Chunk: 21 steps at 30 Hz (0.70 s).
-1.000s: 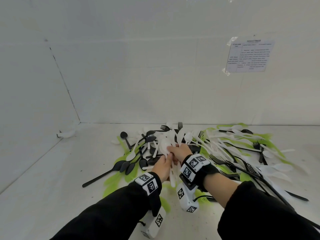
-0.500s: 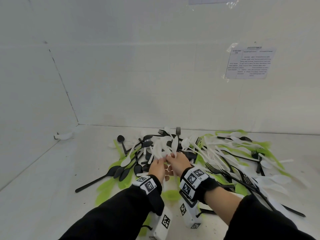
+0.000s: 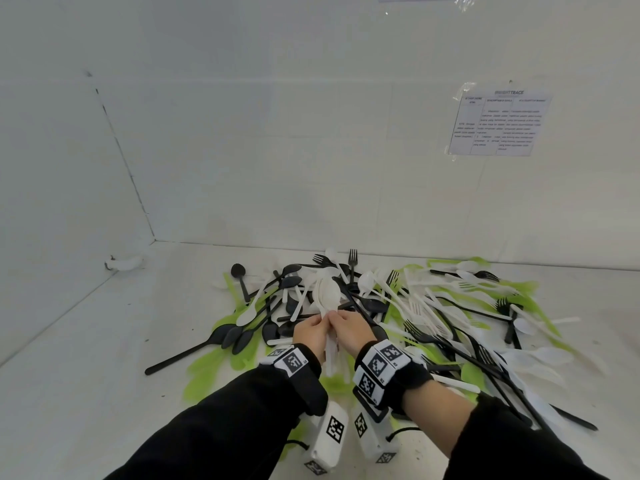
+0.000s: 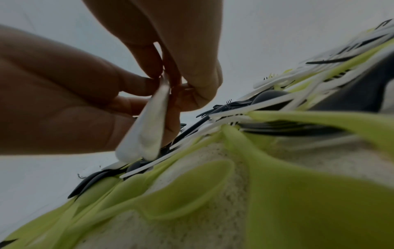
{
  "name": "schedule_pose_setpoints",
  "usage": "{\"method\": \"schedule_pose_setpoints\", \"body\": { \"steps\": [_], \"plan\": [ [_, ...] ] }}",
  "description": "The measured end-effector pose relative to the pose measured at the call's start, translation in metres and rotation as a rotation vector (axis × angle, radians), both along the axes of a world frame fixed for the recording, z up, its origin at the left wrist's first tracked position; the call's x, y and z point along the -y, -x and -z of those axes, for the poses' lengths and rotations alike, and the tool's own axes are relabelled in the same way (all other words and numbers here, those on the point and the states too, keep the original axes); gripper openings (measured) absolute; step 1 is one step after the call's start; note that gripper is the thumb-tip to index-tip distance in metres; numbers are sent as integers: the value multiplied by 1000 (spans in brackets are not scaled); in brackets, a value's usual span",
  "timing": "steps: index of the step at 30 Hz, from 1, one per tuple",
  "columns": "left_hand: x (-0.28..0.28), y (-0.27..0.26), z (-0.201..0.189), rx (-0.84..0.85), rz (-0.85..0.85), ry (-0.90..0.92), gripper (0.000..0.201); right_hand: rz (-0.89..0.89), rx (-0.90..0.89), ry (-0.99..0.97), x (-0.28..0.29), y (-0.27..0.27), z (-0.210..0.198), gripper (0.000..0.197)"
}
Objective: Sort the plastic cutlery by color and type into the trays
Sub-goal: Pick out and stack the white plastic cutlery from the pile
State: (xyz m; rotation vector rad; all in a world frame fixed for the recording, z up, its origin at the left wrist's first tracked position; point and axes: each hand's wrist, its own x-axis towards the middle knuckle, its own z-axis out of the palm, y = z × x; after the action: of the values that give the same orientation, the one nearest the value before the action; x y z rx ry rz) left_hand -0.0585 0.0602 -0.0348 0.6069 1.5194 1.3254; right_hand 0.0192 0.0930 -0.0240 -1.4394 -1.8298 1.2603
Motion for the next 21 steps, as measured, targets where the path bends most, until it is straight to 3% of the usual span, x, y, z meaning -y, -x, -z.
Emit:
{"method": "schedule_pose_setpoints", "body": {
  "steps": [4,9,13,16,17,21],
  "plan": [
    [-1,-1,4,44,38,-6,23,-12,-18,3,1,-3,1,36],
    [0,-1,6,119,36,-50,20,153,-38,-65,-4,-3,-1,28],
    [3,0,4,94,68,-24,23,111,-96,90,-3,11,3,39],
    [5,5,2,141,56,-23,19,122,-28,124,-2,18,8,30],
    [6,8,3,181,45,-34,19,107,-4,132,1,19,5,36],
    [13,22,3,210,-17,-65,15,-72,-6,107,0,30,-7,44]
  ]
}}
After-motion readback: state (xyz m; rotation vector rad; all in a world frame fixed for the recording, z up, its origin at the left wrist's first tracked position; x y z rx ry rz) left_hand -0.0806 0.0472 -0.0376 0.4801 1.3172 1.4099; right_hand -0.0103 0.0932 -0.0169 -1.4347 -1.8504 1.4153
